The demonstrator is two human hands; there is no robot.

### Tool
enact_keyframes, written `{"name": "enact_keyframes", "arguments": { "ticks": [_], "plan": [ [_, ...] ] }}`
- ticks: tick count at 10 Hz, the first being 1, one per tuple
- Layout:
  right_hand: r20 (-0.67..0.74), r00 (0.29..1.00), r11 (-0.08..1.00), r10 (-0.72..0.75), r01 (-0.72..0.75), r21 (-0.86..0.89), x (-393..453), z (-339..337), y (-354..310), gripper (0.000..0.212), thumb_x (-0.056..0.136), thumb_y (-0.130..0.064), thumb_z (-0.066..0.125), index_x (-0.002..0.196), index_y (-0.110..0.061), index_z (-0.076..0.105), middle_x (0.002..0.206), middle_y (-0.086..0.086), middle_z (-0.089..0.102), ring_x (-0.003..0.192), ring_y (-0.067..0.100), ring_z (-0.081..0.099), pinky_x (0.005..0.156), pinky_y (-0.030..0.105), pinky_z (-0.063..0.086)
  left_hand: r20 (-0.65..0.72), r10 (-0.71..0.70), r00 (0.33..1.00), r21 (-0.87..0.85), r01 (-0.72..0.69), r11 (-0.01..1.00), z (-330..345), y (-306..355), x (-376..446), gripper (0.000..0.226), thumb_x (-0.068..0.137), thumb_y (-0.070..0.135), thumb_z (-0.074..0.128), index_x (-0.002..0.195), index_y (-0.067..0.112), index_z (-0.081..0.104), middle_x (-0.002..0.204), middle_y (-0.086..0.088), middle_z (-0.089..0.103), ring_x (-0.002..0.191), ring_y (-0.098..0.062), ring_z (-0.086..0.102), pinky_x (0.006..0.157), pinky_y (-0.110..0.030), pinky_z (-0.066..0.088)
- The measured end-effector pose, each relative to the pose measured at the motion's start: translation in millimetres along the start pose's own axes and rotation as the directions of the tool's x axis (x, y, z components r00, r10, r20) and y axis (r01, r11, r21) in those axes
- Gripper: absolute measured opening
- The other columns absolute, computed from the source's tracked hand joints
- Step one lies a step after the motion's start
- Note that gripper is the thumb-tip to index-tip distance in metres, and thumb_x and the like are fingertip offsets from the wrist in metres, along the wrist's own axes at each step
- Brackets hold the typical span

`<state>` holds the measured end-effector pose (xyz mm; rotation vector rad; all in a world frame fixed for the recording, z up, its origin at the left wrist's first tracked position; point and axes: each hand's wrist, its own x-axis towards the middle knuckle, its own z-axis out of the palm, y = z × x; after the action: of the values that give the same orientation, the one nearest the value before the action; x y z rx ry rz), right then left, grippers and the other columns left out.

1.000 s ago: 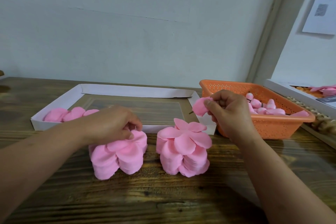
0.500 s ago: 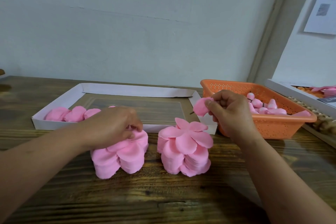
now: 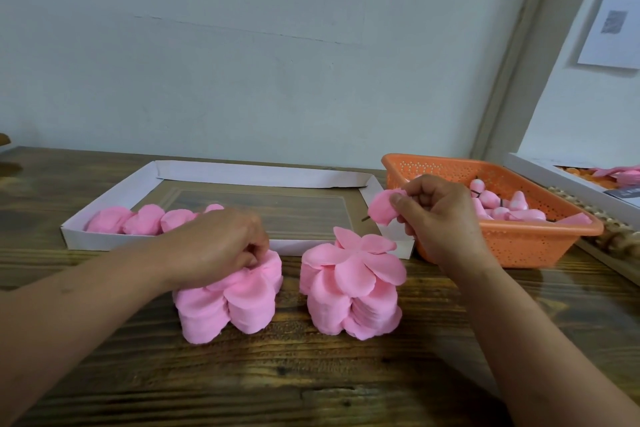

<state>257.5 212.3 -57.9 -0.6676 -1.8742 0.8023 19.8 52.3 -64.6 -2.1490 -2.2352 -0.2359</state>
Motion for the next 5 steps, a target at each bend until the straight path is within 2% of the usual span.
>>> {"name": "enact_keyframes", "arguments": {
  "ticks": [1, 2, 3, 4, 5],
  "plan": [
    [-0.001, 1.000, 1.000, 0.004, -0.004, -0.002, 0, 0, 2, 0.020, 0.086, -0.008, 0.065, 0.070, -0.020, 0.060, 0.058, 0.008, 0.061, 0.046, 0.007, 0.050, 0.044, 0.020, 0.042, 0.282, -0.186, 0.941, 0.068, 0.174, 0.982, 8, -2, -2, 0.012, 0.082, 0.005, 0.061, 0.072, 0.012, 0.061, 0.073, -0.008, 0.063, 0.064, -0.019, 0.058, 0.059, -0.041, 0.049],
    [-0.001, 1.000, 1.000, 0.006, -0.006, -0.017, 0, 0, 2, 0.020, 0.086, -0.009, 0.065, 0.070, -0.019, 0.060, 0.061, 0.015, 0.062, 0.047, 0.012, 0.050, 0.045, 0.025, 0.043, -0.440, 0.200, 0.875, -0.428, -0.400, 0.810, 5, 15, -21, 0.024, 0.067, -0.003, 0.072, 0.064, 0.015, 0.056, 0.060, -0.004, 0.056, 0.055, -0.012, 0.043, 0.092, -0.016, 0.023],
    [-0.002, 1.000, 1.000, 0.006, -0.006, -0.021, 1, 0, 4, 0.019, 0.086, -0.009, 0.065, 0.070, -0.019, 0.060, 0.062, 0.016, 0.062, 0.047, 0.011, 0.050, 0.046, 0.026, 0.044, -0.213, 0.018, 0.977, -0.165, -0.054, 0.985, -11, 5, -11, 0.022, 0.090, 0.012, 0.057, 0.076, 0.029, 0.058, 0.088, 0.014, 0.054, 0.081, -0.001, 0.047, 0.073, -0.015, 0.036],
    [-0.001, 1.000, 1.000, 0.004, -0.004, -0.020, 0, 2, 5, 0.019, 0.085, -0.009, 0.065, 0.070, -0.020, 0.061, 0.060, 0.013, 0.062, 0.047, 0.011, 0.050, 0.046, 0.027, 0.044, -0.129, -0.065, 0.990, -0.175, 0.041, 0.984, -29, 0, -14, 0.022, 0.093, 0.011, 0.052, 0.080, 0.029, 0.054, 0.081, 0.016, 0.061, 0.076, -0.003, 0.055, 0.070, -0.023, 0.045],
    [0.001, 1.000, 1.000, 0.002, -0.002, -0.011, 0, 3, 6, 0.019, 0.085, -0.009, 0.065, 0.070, -0.020, 0.061, 0.060, 0.014, 0.062, 0.047, 0.013, 0.049, 0.048, 0.031, 0.043, -0.141, -0.078, 0.987, -0.302, 0.032, 0.953, -33, 0, -13, 0.028, 0.090, 0.003, 0.047, 0.077, 0.026, 0.053, 0.071, 0.013, 0.064, 0.067, -0.007, 0.056, 0.069, -0.035, 0.049]
  ]
}}
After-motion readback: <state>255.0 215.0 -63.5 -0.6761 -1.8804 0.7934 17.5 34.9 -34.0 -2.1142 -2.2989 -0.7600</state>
